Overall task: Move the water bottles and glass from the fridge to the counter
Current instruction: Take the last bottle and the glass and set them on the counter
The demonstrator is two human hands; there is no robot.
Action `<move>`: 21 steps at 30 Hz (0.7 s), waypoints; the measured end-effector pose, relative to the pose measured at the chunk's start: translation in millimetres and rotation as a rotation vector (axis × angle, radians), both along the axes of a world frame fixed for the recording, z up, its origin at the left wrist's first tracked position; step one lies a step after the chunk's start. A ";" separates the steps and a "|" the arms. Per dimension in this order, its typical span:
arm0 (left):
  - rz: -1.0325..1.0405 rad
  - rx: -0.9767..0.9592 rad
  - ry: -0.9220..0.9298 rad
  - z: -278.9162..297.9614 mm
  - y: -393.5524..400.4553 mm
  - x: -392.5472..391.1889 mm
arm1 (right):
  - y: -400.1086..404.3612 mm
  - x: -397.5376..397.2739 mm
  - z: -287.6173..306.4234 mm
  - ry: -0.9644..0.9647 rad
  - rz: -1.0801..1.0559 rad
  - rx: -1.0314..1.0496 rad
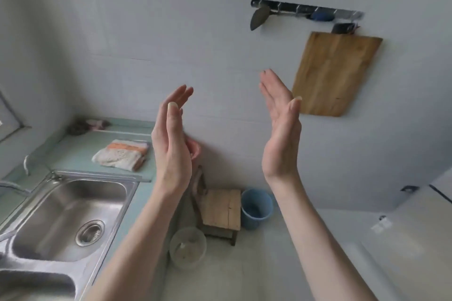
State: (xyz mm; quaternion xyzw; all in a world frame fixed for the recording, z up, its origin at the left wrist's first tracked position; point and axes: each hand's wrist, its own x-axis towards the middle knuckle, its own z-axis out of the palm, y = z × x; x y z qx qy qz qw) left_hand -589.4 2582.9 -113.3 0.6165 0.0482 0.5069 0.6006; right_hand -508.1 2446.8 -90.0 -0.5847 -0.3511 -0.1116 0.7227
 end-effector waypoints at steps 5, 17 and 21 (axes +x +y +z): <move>-0.155 0.053 -0.021 6.4 -63.3 69.3 | -72.4 48.7 0.4 0.007 -0.151 0.017; -0.399 0.091 -0.055 28.2 -228.4 217.8 | -253.0 162.6 20.7 -0.057 -0.412 0.049; -0.474 0.089 -0.080 33.2 -287.9 258.7 | -314.2 189.8 29.8 -0.077 -0.493 0.064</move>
